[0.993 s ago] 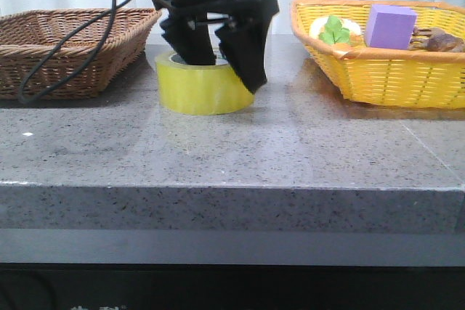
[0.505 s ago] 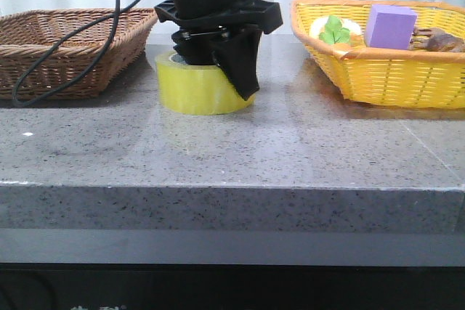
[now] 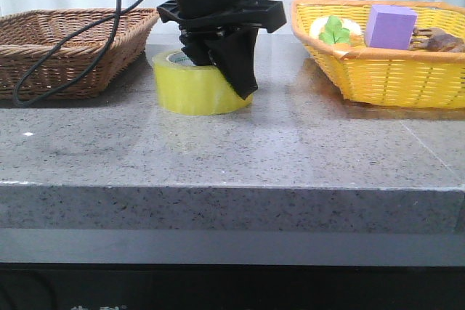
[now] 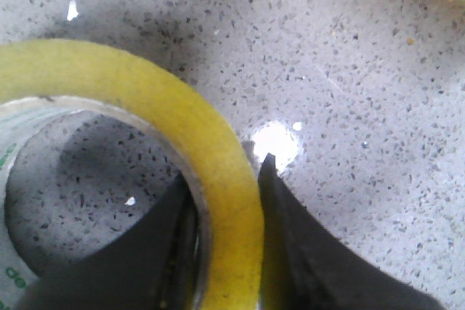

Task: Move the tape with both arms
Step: 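Lift the tape roll with the left gripper and carry it over the brown basket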

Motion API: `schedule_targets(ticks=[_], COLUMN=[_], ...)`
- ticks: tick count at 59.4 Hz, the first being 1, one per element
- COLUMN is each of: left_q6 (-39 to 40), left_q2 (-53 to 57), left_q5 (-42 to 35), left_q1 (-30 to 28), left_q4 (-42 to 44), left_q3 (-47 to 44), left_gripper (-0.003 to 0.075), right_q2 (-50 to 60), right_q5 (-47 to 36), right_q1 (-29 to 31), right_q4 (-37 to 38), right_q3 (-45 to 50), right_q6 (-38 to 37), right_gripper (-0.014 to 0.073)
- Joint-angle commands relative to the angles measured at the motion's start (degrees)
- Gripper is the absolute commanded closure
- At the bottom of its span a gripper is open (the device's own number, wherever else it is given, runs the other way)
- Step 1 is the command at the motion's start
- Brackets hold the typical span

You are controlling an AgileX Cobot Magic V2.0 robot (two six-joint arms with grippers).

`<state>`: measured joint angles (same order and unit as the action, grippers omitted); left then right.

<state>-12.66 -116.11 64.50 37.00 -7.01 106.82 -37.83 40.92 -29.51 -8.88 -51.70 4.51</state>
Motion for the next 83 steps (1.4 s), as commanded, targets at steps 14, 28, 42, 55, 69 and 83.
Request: schedule_targets(ticks=[14, 28, 42, 55, 69, 83], left_q6=[0.1, 0.1, 0.1, 0.6, 0.8, 0.8], left_q2=[3.5, 3.5, 3.6, 4.5, 5.2, 5.2], left_q5=[2.8, 6.8, 7.7, 7.7, 7.7, 7.7], left_q1=[0.3, 0.2, 0.2, -2.8, -10.4, -18.2], left_q4=[1.4, 3.8, 7.0, 9.3, 9.3, 9.2], left_q3=[12.2, 21.2, 25.2, 25.2, 25.2, 24.7], left_gripper=[0.0704, 0.0733, 0.0733, 0.0733, 0.0733, 0.0733], right_q2=[-0.1, -0.1, -0.1, -0.1, -0.1, -0.1], right_q5=[-4.0, -4.0, -4.0, -4.0, -4.0, -4.0], right_q1=[0.3, 0.3, 0.3, 0.3, 0.3, 0.3], right_q4=[-0.4, -0.4, -0.4, -0.4, -0.4, -0.4], right_q3=[-1.4, -1.4, -1.4, -1.4, -1.4, -1.4], right_q6=[-0.2, -0.2, -0.2, -0.2, -0.2, -0.2], right_gripper=[0.0137, 0.0137, 0.0137, 0.0137, 0.0137, 0.0137])
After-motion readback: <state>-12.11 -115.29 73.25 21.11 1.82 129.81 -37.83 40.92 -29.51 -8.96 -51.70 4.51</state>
